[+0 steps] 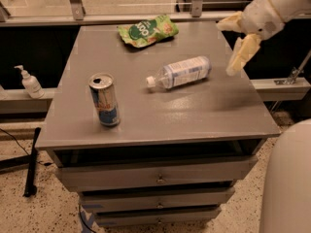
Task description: Knock blue plastic bottle over
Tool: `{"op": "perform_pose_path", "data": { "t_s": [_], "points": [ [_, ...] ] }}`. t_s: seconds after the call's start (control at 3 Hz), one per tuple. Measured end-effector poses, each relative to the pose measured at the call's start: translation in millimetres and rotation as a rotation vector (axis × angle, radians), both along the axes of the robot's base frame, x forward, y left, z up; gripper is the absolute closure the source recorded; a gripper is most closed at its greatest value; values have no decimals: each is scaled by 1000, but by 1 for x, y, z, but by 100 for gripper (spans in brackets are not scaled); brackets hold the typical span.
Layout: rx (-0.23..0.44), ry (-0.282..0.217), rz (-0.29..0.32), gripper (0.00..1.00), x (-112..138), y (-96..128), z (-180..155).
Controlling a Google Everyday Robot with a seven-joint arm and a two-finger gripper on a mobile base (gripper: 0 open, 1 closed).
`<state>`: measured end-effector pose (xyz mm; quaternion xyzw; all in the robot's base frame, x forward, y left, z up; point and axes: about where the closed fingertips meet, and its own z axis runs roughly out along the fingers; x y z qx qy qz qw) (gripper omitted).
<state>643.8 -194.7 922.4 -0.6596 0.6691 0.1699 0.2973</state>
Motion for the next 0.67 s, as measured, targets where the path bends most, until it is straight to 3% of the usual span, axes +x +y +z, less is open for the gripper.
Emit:
{"op": "perform_pose_path", "data": {
  "t_s": [0.33,0.67],
  "points": [
    [170,-17,-110,0,-11,-32,29],
    [191,-22,-124,0,-11,-35,31]
  ]
}}
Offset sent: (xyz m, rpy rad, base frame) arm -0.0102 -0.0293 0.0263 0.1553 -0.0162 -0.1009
